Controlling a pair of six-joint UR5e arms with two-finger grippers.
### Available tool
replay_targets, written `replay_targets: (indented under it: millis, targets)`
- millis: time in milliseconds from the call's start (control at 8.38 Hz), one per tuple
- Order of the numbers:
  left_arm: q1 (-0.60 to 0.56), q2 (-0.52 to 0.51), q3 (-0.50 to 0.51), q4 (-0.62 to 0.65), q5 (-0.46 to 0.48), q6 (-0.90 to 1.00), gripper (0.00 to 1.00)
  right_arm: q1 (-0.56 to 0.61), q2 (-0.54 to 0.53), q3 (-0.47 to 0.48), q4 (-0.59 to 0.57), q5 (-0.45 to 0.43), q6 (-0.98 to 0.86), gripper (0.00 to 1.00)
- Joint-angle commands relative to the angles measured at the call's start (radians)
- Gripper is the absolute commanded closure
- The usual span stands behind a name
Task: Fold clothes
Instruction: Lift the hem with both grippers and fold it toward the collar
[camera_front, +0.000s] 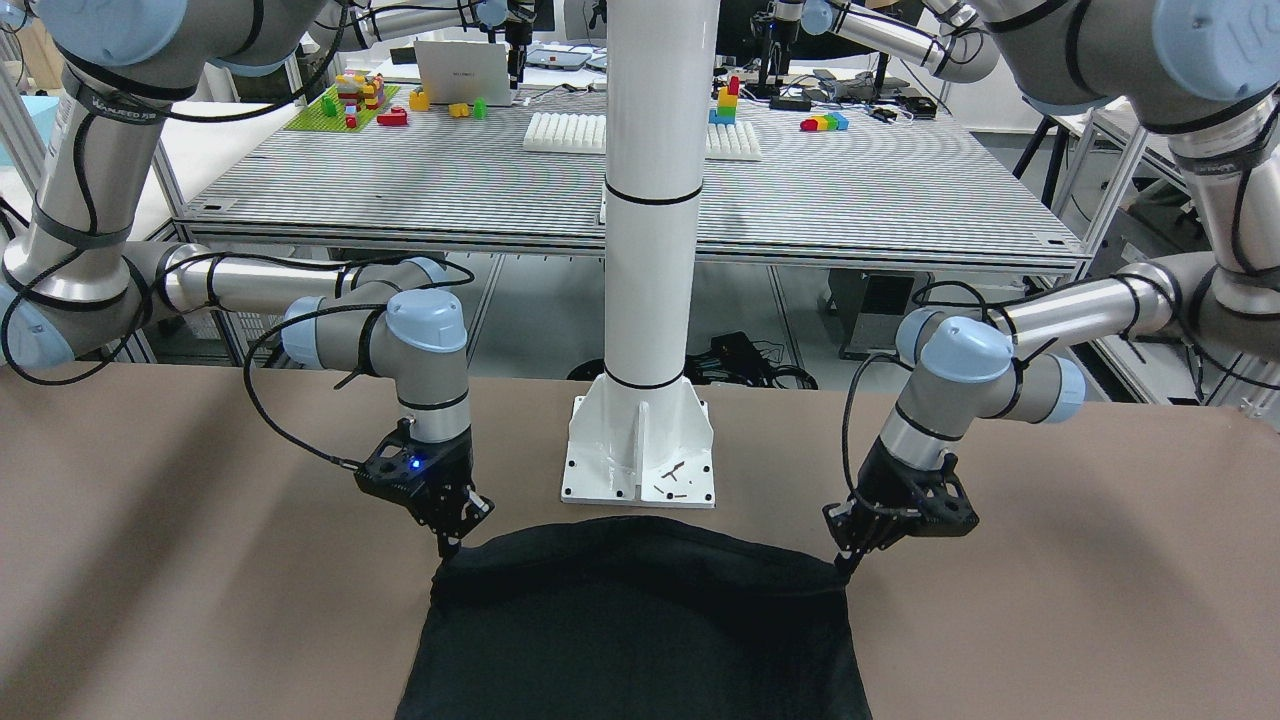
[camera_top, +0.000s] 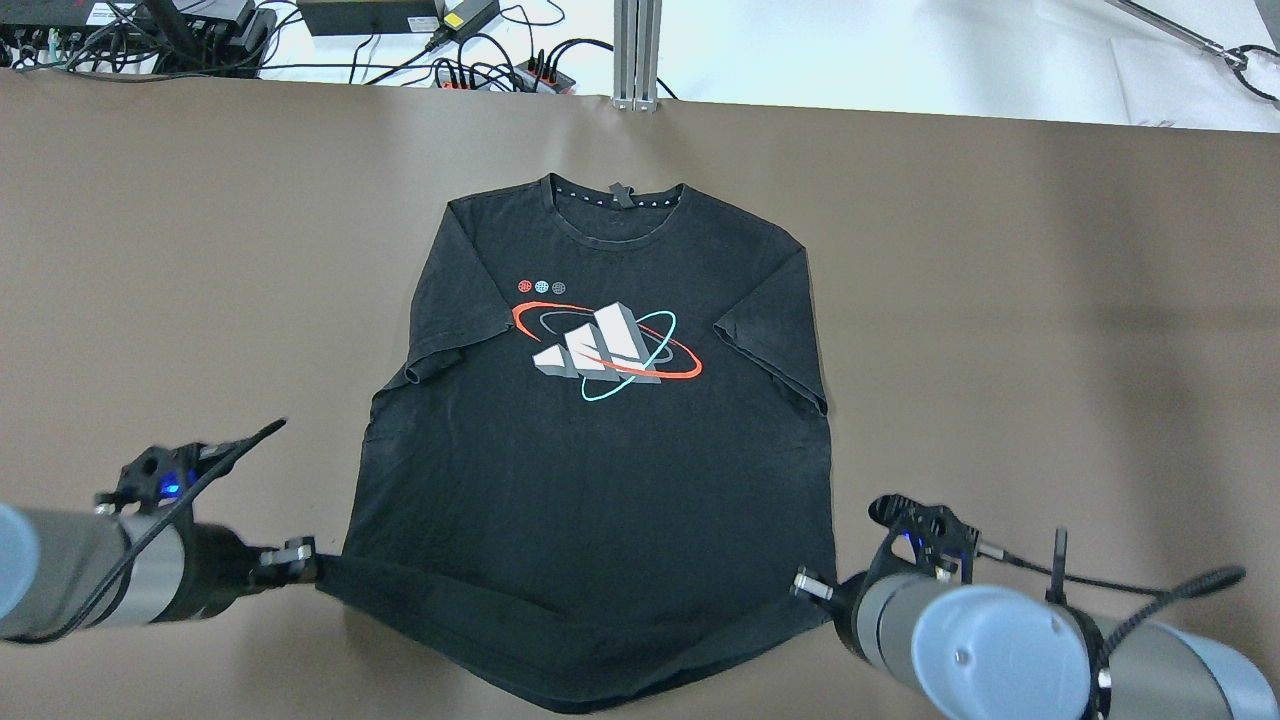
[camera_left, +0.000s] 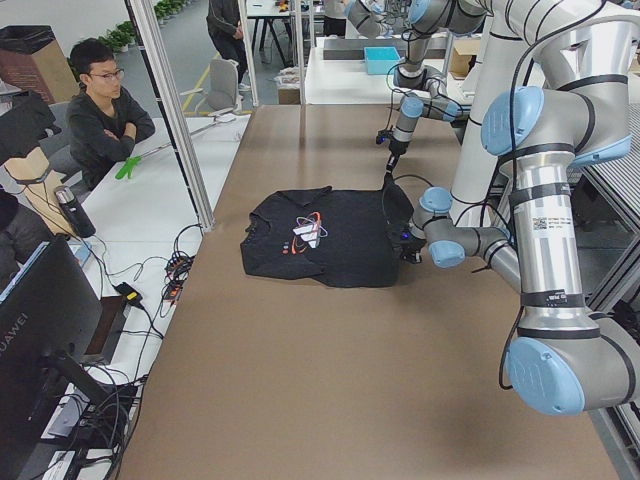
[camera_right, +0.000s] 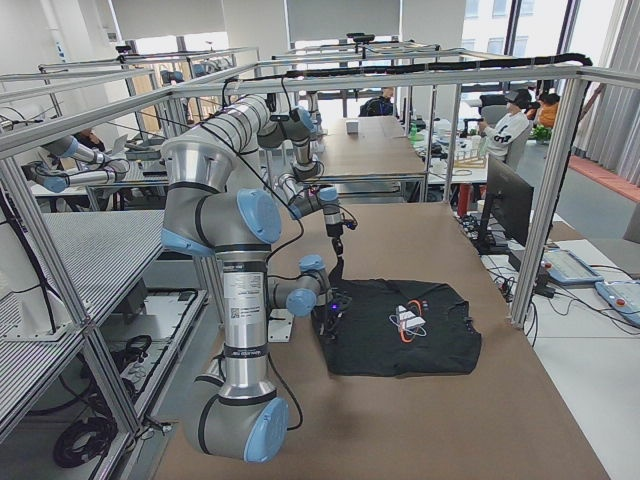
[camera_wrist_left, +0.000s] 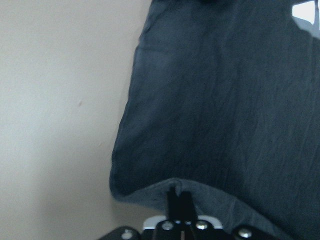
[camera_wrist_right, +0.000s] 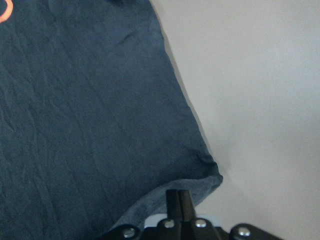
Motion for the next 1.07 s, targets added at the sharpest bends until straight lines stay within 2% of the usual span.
replay_targets:
  millis: [0, 239, 477, 836, 955]
  targets:
    - [-0.181, -0.273, 0.187, 0.204, -0.046, 0.129, 1.0, 0.241, 0.132, -0.143, -0.024, 0.114, -0.203, 1.0]
    - [-0.25, -0.277, 0.207, 0.203, -0.051, 0.153, 1.0, 0.364, 0.186, -0.195, -0.027, 0.117, -0.293, 1.0]
    - [-0.331, -0.272, 0.198, 0.207, -0.148, 0.155, 1.0, 0.464, 0.227, -0.228, -0.038, 0.149, -0.343, 1.0]
    - [-0.353, -0.266, 0.19, 0.207, -0.152, 0.155, 1.0, 0.522, 0.302, -0.315, -0.036, 0.164, -0.391, 1.0]
    - [-0.353, -0.268, 0.197, 0.207, -0.147, 0.157, 1.0, 0.525, 0.346, -0.374, -0.033, 0.163, -0.397, 1.0]
